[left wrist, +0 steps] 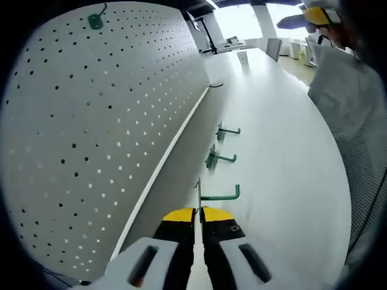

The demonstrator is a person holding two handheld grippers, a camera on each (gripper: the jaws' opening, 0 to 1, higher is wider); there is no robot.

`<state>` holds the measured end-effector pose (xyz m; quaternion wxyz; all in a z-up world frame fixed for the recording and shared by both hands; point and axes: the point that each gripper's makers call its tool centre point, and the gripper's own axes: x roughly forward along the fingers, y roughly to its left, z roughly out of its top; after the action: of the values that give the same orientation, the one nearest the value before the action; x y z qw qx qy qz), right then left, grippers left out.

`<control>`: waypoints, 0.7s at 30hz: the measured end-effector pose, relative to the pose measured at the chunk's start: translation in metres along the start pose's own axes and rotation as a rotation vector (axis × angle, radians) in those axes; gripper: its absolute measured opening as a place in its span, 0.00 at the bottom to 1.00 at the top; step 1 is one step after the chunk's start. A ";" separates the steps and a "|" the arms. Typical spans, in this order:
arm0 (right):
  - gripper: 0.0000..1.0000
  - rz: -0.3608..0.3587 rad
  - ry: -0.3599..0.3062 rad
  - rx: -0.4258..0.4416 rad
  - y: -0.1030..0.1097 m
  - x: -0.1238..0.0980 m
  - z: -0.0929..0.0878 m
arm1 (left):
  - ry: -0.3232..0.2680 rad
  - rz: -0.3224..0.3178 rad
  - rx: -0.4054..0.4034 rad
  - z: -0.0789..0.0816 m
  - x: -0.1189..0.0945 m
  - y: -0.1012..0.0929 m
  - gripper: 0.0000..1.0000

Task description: Insert the hook assembly into the mounting plate slot until the hook locks in place.

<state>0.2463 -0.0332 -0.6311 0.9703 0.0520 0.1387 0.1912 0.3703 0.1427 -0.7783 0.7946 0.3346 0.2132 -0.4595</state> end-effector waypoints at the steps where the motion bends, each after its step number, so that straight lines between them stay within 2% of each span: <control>1: 0.42 0.005 0.000 -0.006 0.003 0.000 0.001 | -0.005 0.004 0.000 0.001 -0.002 -0.001 0.03; 4: 0.42 0.017 0.002 -0.039 0.008 0.001 0.003 | -0.018 0.023 0.008 0.005 -0.006 -0.004 0.03; 10: 0.42 0.036 -0.004 -0.046 0.014 0.002 0.008 | -0.059 0.070 -0.017 0.016 -0.015 -0.006 0.03; 16: 0.42 0.048 -0.009 -0.055 0.018 0.001 0.012 | -0.123 0.130 -0.073 0.032 -0.026 -0.006 0.03; 21: 0.42 0.057 -0.015 -0.056 0.023 0.001 0.014 | -0.172 0.162 -0.129 0.041 -0.034 -0.015 0.03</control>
<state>0.2428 -0.0127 -0.6145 0.9665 0.0304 0.1246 0.2223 0.3422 0.1281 -0.7334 0.8644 0.2582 0.1458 -0.4060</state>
